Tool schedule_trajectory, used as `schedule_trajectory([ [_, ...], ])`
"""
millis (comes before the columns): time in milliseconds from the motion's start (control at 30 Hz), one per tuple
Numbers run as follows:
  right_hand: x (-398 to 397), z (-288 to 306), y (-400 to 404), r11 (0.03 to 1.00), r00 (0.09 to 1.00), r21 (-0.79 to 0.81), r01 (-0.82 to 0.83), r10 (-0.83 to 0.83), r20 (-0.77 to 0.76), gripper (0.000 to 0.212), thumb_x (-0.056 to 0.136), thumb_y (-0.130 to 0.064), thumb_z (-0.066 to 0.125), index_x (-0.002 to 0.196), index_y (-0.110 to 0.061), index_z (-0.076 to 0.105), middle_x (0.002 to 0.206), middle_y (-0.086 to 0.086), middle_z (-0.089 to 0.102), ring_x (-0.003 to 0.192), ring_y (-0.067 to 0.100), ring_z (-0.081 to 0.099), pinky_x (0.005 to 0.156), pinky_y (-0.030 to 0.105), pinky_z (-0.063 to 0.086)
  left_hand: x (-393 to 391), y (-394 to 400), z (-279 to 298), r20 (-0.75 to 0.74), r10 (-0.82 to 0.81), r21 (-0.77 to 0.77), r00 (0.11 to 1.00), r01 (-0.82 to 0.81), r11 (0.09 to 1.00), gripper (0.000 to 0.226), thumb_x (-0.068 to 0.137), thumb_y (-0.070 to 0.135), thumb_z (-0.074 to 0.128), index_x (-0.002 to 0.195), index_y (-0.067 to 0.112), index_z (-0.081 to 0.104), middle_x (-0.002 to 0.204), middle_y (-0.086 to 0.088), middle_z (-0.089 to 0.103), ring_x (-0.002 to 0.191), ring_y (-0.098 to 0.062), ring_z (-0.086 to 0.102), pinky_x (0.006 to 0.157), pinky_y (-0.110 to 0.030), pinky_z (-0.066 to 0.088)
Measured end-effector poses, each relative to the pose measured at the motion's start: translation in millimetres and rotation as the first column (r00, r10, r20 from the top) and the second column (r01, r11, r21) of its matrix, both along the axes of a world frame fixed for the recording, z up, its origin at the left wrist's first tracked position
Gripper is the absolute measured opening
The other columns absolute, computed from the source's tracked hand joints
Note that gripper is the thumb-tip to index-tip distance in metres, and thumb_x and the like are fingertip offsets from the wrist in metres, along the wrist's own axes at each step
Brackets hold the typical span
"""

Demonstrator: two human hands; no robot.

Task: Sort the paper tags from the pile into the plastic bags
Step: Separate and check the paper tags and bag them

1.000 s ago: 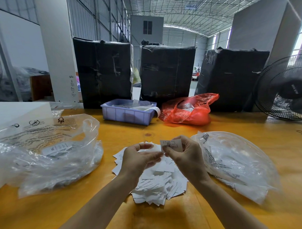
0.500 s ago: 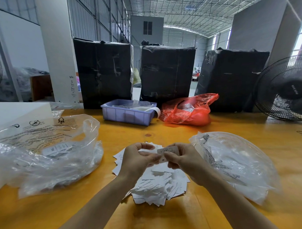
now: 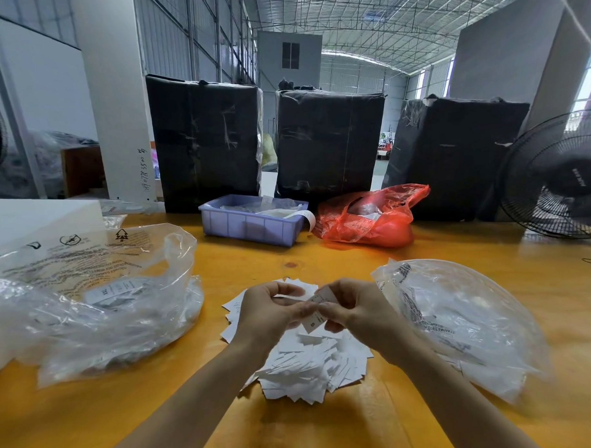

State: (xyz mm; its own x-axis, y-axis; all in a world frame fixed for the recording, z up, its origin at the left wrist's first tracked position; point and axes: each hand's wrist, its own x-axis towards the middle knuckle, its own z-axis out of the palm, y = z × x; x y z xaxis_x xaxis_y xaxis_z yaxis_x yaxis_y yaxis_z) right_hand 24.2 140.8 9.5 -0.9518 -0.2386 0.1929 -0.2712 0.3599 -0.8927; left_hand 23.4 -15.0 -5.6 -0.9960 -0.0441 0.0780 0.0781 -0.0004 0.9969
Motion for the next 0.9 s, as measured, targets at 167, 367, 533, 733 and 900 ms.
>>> schedule_trajectory([
  [167,-1.5,-1.2,0.0,1.000,1.000,-0.006,0.011,-0.011,-0.027,0.006,0.087,-0.005,0.064,0.093,-0.004,0.063,0.082,0.012,0.067,0.061,0.010,0.062,0.059,0.020,0.052,-1.4,-0.7,2.0,0.031,0.047,0.167,0.998,-0.052,0.985,0.022,0.073,0.005,0.076,0.091,0.004,0.063,0.087,-0.019,0.071,0.081,-0.026,0.070,0.069,-0.030,0.058],
  [367,-3.8,2.8,3.0,0.949,0.971,-0.281,0.141,-0.188,-0.147,0.006,0.087,0.000,0.062,0.084,-0.005,0.063,0.074,0.010,0.067,0.055,0.007,0.065,0.054,0.018,0.052,-1.5,-2.2,5.9,0.045,0.022,0.251,0.999,-0.032,0.967,0.030,0.070,0.004,0.077,0.095,0.005,0.060,0.071,-0.010,0.074,0.061,-0.015,0.070,0.062,-0.023,0.056],
  [533,-2.1,1.2,1.2,0.937,0.961,-0.323,0.133,-0.201,-0.189,0.005,0.087,-0.002,0.062,0.087,-0.006,0.059,0.081,0.011,0.068,0.064,0.017,0.071,0.058,0.020,0.056,0.0,-0.8,6.7,0.045,-0.001,0.275,0.999,-0.012,0.961,0.033,0.067,0.006,0.077,0.095,0.006,0.060,0.073,-0.011,0.074,0.063,-0.015,0.071,0.061,-0.023,0.056],
  [733,-2.0,0.8,-0.4,0.943,0.959,-0.310,0.124,-0.194,-0.208,0.009,0.087,0.000,0.062,0.084,-0.008,0.059,0.079,0.010,0.069,0.063,0.018,0.071,0.058,0.022,0.056,-0.3,-0.8,6.3,0.044,0.004,0.269,0.999,-0.016,0.963,0.034,0.066,0.007,0.077,0.094,0.007,0.060,0.074,-0.012,0.074,0.064,-0.016,0.071,0.063,-0.025,0.054],
  [900,-1.8,-1.6,-1.6,0.949,0.954,-0.283,0.140,-0.206,-0.220,0.012,0.087,0.000,0.062,0.081,-0.010,0.059,0.079,0.008,0.069,0.062,0.016,0.071,0.058,0.023,0.057,-1.3,-0.6,5.4,0.040,0.014,0.266,0.999,-0.024,0.964,0.028,0.070,0.004,0.076,0.093,0.007,0.060,0.071,-0.010,0.074,0.064,-0.015,0.071,0.063,-0.024,0.055],
])
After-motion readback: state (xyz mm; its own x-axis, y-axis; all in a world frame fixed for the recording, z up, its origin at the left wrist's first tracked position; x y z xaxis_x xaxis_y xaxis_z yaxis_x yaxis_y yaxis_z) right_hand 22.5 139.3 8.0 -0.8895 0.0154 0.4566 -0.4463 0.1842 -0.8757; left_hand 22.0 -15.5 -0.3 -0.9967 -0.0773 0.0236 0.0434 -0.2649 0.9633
